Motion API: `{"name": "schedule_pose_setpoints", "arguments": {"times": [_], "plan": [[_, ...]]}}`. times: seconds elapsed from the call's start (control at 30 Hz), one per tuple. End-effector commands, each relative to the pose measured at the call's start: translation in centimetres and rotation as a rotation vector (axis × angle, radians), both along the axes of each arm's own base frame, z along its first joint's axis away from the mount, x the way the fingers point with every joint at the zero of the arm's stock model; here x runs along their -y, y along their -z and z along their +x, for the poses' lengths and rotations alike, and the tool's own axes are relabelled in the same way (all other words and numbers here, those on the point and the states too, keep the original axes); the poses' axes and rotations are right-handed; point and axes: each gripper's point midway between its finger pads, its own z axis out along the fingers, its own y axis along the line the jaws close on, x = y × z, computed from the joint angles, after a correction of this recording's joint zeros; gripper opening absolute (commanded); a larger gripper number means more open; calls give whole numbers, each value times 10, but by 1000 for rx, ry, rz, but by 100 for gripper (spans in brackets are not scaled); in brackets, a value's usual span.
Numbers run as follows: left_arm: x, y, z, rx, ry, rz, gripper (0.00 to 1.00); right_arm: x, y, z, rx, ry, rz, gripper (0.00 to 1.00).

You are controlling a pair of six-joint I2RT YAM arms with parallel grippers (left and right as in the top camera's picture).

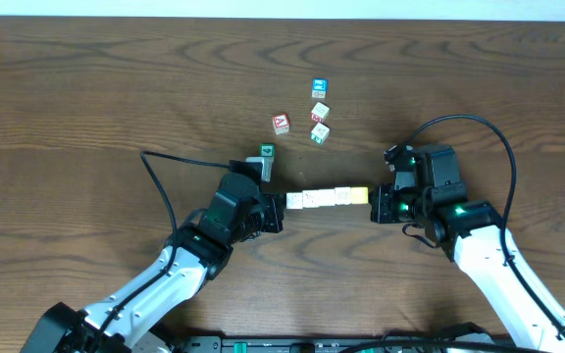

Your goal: Lift 5 blocks

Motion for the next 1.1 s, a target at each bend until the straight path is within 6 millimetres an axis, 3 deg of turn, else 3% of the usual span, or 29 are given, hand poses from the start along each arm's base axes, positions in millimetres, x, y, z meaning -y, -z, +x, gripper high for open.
{"name": "schedule_pose_setpoints", "arguments": {"times": [0.0,1.07], "plan": [[56,-60,-23,44,258,-202,7,-71,-50,-28,0,-278,305,1],[56,-71,-23,68,258,-218,7,-66,-42,-31,-25,-262,270,1]]}}
